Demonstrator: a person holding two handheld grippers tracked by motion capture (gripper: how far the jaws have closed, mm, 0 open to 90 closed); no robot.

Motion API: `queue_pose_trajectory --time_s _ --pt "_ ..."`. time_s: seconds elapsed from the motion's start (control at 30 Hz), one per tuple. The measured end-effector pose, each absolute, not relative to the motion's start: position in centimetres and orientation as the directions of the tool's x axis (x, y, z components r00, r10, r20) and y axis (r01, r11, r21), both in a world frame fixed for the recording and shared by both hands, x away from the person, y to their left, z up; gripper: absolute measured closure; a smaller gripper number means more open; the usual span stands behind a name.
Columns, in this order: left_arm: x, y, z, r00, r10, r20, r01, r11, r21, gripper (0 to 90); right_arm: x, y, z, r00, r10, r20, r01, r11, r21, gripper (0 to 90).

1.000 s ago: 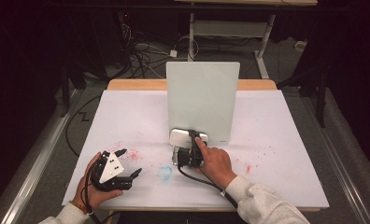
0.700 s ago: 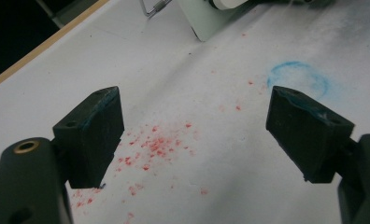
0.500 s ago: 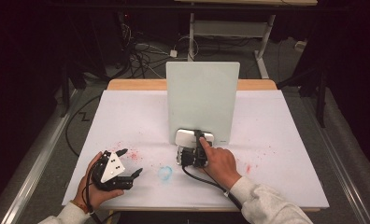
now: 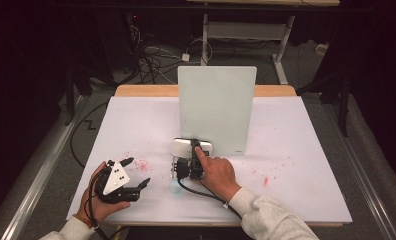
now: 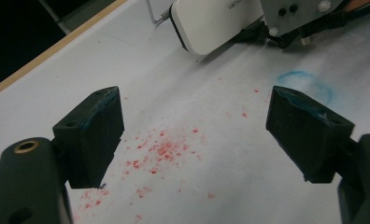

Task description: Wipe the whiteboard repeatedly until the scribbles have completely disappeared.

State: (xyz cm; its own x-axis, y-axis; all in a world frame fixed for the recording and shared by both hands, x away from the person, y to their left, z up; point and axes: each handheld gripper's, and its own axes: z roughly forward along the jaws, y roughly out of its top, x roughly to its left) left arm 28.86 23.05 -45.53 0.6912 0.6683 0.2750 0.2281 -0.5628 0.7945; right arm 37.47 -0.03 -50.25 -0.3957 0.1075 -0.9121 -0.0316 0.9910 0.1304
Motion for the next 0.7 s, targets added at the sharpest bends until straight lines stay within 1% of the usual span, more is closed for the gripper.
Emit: queue_pose_trajectory --time_s 0.1,0.17,0.27,0.5,0.53,0.7 --pt "28.8 23.0 -45.5 0.69 0.669 0.275 0.228 -0.561 0.796 18.5 37.5 -0.7 -50.0 -0.417 0.11 -0.902 -0.016 0.992 0.128 31.1" --pt "28.7 23.1 -45.5 0.689 0.669 0.279 0.228 -0.566 0.792 18.5 37.5 -1.4 -50.1 -0.406 0.107 -0.908 -0.013 0.992 0.123 31.1" --pt "28.7 23.2 -45.5 0.686 0.674 0.276 0.232 -0.562 0.794 18.5 37.5 -2.8 -49.8 -0.419 0.097 -0.903 0.015 0.995 0.099 31.1" --pt "28.6 23.0 -45.5 0.682 0.675 0.282 0.231 -0.564 0.793 18.5 37.5 -5.3 -49.7 -0.407 0.102 -0.908 0.064 0.994 0.083 31.1" --pt "28.7 23.0 -45.5 0.682 0.674 0.283 0.23 -0.565 0.792 18.5 37.5 -5.5 -49.7 -0.409 0.111 -0.906 0.075 0.993 0.088 31.1" --pt "28.7 23.0 -45.5 0.685 0.672 0.28 0.229 -0.564 0.793 18.5 37.6 -5.6 -49.7 -0.384 0.141 -0.912 0.057 0.99 0.129 31.1"
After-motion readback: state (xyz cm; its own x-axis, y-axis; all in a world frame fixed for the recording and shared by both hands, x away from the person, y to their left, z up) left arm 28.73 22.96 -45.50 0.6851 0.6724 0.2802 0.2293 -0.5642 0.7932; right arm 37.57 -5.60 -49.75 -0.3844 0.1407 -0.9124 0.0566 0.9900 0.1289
